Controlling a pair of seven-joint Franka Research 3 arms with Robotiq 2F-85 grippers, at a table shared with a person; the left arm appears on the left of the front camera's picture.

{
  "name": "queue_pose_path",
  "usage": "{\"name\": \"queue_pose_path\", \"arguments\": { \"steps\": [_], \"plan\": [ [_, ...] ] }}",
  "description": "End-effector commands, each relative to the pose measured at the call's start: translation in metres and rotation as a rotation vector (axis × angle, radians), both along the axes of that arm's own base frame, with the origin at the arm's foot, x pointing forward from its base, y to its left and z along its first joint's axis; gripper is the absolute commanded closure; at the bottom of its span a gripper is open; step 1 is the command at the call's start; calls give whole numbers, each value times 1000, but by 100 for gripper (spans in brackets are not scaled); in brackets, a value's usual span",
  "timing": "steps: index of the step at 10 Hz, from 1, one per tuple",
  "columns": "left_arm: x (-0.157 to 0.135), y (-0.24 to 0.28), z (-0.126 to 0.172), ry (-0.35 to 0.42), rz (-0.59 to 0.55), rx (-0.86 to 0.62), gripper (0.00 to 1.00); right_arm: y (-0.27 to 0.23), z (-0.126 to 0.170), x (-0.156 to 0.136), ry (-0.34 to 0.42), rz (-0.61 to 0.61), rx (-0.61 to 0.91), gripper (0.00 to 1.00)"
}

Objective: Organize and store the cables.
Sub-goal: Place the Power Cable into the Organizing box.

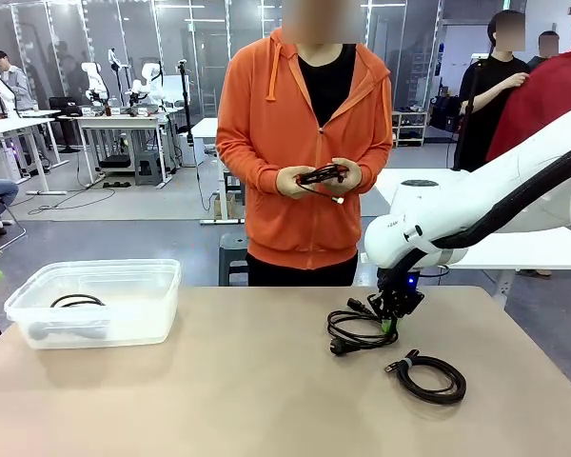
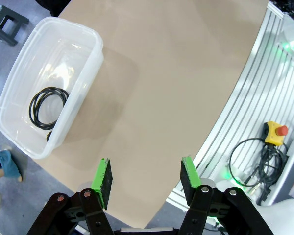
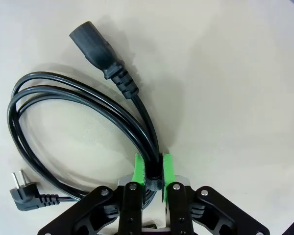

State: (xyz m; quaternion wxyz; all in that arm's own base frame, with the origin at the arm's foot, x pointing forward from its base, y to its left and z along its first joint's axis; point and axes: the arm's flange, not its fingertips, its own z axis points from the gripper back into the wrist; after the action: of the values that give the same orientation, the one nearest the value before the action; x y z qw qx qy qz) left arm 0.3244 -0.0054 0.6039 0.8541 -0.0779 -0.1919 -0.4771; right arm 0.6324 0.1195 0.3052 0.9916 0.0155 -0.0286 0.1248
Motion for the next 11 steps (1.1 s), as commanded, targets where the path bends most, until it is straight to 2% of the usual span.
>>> {"name": "queue_pose_path", "arguments": {
  "steps": [1,2,4,9,10,11],
  "plan": [
    [0,-1,2,-2,16,11,29,1,25,-10,-17,-8,2,100],
    [0,-1,2,-2,16,11,29,4,50,-17,-39,-1,3,100],
    [0,-1,2,-2,16,11,29,11,78,-31,-39,11,-8,100],
    [0,-1,2,-2,16,11,29,27,104,-49,-3,27,85,100],
    [0,-1,2,-2,16,11,29,41,114,-57,12,58,98,100],
    [0,-1,2,-2,16,11,29,55,126,-65,-5,92,113,100]
  ]
}}
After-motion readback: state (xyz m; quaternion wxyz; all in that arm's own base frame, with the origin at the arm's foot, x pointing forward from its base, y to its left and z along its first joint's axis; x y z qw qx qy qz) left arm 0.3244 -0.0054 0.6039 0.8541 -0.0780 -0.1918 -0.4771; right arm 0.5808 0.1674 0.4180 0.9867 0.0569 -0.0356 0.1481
